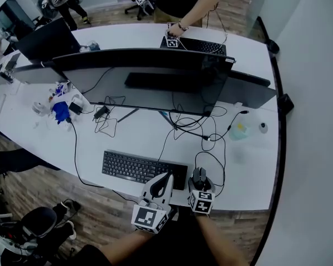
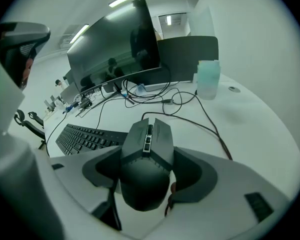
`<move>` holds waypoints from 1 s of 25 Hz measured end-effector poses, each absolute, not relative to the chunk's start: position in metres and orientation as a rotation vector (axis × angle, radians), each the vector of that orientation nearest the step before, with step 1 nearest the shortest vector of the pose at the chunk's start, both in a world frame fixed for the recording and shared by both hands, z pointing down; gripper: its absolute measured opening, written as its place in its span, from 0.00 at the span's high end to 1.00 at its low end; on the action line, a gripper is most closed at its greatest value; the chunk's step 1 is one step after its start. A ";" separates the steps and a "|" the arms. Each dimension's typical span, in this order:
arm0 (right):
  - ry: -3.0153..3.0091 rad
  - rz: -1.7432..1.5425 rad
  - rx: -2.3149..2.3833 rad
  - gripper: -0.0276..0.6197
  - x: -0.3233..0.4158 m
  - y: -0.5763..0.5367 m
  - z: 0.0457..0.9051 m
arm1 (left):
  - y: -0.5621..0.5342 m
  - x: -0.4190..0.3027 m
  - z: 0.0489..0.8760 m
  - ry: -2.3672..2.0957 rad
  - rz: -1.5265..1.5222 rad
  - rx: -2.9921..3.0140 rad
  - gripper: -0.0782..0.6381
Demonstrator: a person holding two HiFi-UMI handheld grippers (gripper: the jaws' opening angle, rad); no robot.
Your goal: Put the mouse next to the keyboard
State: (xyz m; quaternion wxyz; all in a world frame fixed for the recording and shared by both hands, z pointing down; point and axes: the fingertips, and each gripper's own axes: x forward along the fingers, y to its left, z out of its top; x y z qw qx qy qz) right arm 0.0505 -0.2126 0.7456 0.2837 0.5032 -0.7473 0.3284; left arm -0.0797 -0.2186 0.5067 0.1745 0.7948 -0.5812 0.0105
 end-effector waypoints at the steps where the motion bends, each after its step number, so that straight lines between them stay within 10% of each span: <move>1: -1.991 0.876 1.337 0.47 0.049 -0.214 0.750 | -0.220 -0.080 0.508 -1.643 0.033 2.248 0.87; 25: -1.851 0.745 1.282 0.47 0.053 -0.223 0.794 | -0.223 -0.101 0.511 -1.709 0.021 2.175 0.87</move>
